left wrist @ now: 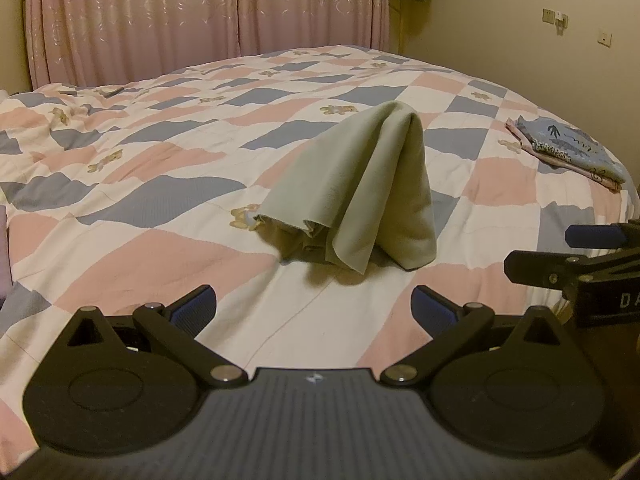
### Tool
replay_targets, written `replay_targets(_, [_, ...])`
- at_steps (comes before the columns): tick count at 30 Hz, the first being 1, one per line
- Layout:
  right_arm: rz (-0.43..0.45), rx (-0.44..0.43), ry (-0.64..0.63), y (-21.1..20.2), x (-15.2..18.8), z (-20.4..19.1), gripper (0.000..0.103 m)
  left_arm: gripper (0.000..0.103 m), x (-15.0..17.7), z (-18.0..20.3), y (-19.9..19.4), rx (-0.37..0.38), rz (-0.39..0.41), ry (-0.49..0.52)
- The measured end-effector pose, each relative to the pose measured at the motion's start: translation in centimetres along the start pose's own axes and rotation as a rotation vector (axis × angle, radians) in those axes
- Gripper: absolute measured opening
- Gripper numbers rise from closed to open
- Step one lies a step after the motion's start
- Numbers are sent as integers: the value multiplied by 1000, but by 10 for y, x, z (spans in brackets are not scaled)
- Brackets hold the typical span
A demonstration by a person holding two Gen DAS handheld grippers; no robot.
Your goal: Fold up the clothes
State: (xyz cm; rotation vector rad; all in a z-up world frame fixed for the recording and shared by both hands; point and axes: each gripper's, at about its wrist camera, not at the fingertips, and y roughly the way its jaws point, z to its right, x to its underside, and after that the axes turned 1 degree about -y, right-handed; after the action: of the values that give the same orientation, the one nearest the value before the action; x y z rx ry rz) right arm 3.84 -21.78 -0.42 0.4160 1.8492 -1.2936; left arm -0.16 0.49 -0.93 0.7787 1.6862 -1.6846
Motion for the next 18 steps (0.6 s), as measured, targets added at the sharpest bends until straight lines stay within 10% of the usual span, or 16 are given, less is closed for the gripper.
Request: replay_targets(18, [-3,2,4,2,0,2,103,102,-1,1,0,1,0,12])
